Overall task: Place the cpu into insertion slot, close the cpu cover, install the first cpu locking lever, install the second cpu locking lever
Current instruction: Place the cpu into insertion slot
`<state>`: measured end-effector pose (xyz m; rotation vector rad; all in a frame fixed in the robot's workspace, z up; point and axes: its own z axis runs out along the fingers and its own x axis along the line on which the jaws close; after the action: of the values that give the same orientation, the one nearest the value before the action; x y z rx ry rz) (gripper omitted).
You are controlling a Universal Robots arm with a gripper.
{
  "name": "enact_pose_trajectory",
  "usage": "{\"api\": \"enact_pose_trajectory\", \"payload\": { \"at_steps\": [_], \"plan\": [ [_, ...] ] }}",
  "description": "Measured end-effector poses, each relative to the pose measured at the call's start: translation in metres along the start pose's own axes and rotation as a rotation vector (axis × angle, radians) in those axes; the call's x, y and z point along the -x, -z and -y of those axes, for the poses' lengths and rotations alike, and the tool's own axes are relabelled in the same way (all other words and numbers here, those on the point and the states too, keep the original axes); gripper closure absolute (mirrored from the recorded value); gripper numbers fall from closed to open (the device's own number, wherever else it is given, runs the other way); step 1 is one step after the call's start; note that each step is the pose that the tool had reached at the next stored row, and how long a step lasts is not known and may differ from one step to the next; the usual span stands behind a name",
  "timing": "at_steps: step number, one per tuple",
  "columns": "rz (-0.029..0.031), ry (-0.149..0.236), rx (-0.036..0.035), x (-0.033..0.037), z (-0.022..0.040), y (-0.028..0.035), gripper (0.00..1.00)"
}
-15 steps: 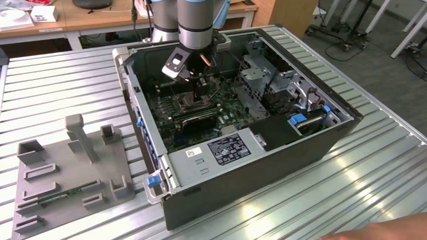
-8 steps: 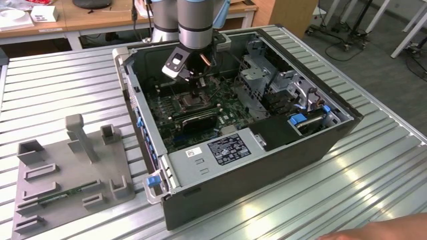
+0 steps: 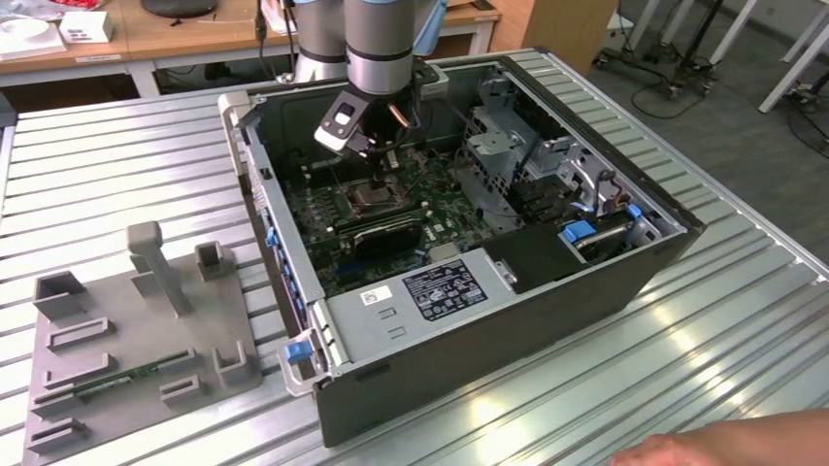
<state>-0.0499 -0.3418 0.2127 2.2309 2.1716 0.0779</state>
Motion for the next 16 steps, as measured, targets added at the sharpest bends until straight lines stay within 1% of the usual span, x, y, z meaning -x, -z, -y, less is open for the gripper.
{"api": "enact_pose_trajectory", "payload": {
  "at_steps": [1,2,3,8,12,16],
  "plan": [
    [0.0000,0.000,-0.0008,0.0000,0.0000,0.0000,0.89],
    [0.0001,0.000,-0.0059,0.0000,-0.0001,0.0000,0.89],
    [0.0006,0.000,-0.0088,0.0000,0.0000,0.0001,0.89],
    [0.0007,0.000,-0.0208,0.0000,0.0000,-0.0001,0.89],
    [0.0005,0.000,-0.0208,0.0000,0.0001,-0.0026,0.89],
    [0.0004,0.000,-0.0208,0.0001,0.0005,-0.0038,0.89]
  ]
}}
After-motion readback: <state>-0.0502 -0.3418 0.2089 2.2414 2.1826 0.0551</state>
